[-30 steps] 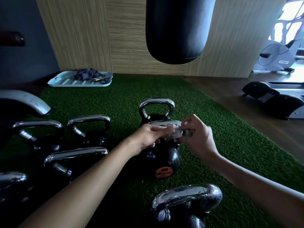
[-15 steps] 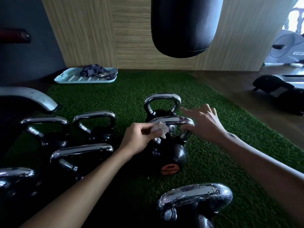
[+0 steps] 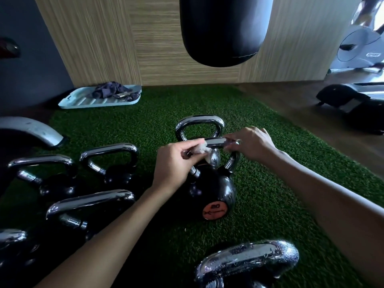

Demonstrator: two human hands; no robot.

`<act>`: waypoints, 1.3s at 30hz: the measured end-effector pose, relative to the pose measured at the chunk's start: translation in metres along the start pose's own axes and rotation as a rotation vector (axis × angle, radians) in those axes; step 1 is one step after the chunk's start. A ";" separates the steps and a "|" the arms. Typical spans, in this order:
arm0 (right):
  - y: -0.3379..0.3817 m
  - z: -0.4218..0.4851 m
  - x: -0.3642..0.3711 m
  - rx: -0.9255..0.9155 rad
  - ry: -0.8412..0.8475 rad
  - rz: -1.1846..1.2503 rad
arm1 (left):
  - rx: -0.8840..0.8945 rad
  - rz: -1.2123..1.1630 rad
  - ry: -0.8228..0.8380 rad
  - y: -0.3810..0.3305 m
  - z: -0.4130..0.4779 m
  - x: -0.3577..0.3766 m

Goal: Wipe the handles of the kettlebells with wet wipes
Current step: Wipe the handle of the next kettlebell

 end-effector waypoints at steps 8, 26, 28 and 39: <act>-0.008 0.004 0.005 0.032 -0.009 0.012 | 0.240 0.409 0.019 -0.011 0.032 0.037; -0.019 0.014 0.011 0.120 0.059 0.028 | -0.011 0.431 -0.122 0.034 0.016 0.001; -0.019 0.016 0.012 0.128 0.056 0.024 | -0.251 0.352 -0.176 0.054 -0.002 -0.006; -0.017 0.016 0.022 0.119 0.021 0.052 | -0.634 0.259 -0.352 0.094 -0.050 0.017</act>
Point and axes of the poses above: each hand's wrist, its own z-axis towards the middle knuckle, its own x-axis out of the palm, y = z × x, the point moved 9 cm from there along z, towards the middle knuckle, and after that the axes turned 2 degrees about -x, right-handed, at the moved point
